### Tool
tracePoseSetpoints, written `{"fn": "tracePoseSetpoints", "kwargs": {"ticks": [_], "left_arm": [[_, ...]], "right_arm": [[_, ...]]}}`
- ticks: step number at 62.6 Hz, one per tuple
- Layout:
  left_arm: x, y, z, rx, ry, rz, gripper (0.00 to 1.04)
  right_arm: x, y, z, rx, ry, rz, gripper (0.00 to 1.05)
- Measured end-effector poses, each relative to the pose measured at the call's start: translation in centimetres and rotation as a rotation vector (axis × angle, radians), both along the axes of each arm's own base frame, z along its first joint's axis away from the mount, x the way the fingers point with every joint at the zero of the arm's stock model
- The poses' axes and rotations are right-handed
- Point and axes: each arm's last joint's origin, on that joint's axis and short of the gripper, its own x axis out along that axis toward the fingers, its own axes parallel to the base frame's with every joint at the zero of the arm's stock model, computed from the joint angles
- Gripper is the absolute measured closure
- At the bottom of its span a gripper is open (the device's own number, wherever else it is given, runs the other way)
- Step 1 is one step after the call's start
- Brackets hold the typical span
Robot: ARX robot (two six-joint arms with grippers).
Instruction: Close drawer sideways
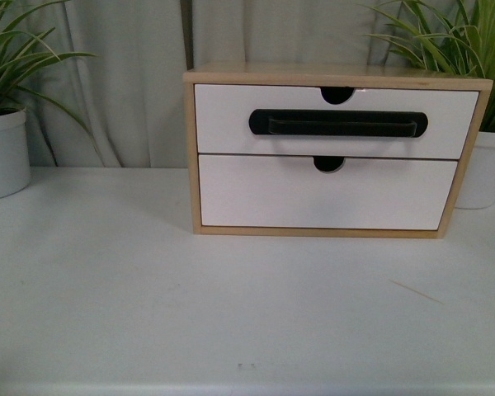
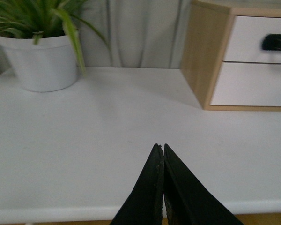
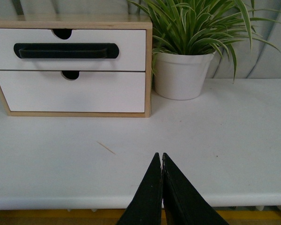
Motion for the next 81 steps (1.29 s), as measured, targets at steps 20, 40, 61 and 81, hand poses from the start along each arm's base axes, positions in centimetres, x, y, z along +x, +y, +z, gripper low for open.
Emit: {"fn": "tracePoseSetpoints", "kwargs": {"ticks": [20, 40, 61, 81], "left_arm": [[-0.6, 0.1, -0.7, 0.004, -0.013, 0.002, 1.01], [-1.9, 0.1, -1.0, 0.005, -0.007, 0.0, 1.01], [-1.9, 0.1, -1.0, 0.004, -0.007, 0.001, 0.89], [-1.9, 0.1, -1.0, 0.004, -0.006, 0.001, 0.26]], "right_arm": [[0.0, 0.0, -0.9, 0.003, -0.001, -0.001, 1.03], [0.0, 0.0, -2.0, 0.003, -0.003, -0.001, 1.03], [0.0, 0.0, -2.0, 0.003, -0.003, 0.0, 0.97], [0.0, 0.0, -2.0, 0.003, -0.003, -0.001, 0.35]]}}
